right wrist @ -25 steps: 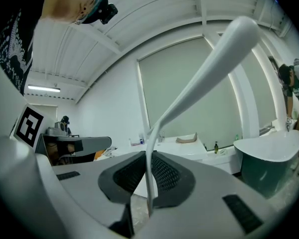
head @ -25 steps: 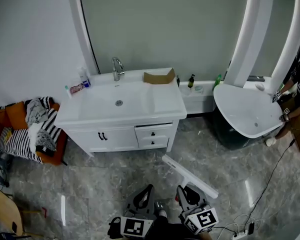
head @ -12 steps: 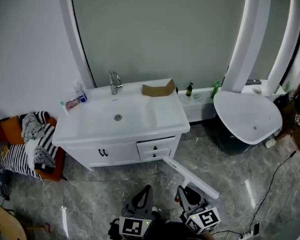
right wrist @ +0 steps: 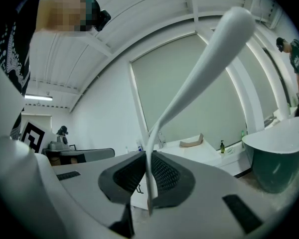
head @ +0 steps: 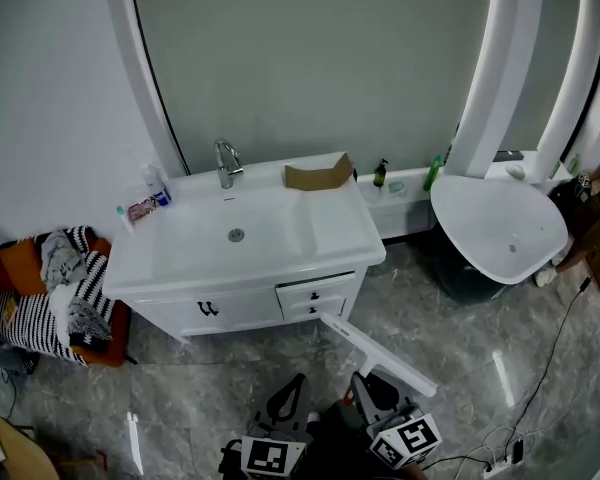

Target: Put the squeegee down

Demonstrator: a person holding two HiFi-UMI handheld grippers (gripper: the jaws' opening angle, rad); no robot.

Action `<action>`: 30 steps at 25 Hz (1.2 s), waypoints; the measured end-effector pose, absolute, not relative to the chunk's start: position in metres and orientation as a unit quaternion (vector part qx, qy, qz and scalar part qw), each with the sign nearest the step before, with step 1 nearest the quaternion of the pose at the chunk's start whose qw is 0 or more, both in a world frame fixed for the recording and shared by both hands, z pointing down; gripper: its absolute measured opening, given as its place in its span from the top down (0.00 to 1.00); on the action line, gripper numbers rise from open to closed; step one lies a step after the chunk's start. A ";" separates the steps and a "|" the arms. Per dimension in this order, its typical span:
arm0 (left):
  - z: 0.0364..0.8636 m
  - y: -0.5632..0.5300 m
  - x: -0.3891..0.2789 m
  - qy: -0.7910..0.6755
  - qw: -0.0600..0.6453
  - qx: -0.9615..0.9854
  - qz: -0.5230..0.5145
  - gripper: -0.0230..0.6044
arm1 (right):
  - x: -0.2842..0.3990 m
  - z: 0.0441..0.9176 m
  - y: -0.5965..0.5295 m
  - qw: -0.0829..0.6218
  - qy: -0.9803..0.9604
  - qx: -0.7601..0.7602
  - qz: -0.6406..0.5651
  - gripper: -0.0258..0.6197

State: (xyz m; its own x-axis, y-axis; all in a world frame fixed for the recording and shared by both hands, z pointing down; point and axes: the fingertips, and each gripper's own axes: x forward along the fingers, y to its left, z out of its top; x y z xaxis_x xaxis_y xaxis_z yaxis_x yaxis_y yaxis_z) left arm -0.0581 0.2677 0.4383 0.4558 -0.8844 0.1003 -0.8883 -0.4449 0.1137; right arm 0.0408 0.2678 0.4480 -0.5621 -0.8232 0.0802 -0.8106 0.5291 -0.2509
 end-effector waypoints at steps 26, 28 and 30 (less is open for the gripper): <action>0.432 0.094 -0.015 -0.565 0.057 0.823 -0.005 0.95 | 0.092 0.465 0.087 -0.025 0.886 -0.448 -0.116 0.88; 0.432 0.082 -0.012 -0.569 0.059 0.820 -0.003 0.95 | 0.097 0.464 0.075 -0.027 0.887 -0.447 -0.109 0.88; 0.434 0.072 -0.008 -0.572 0.061 0.818 -0.001 0.95 | 0.100 0.464 0.067 -0.029 0.889 -0.443 -0.111 0.88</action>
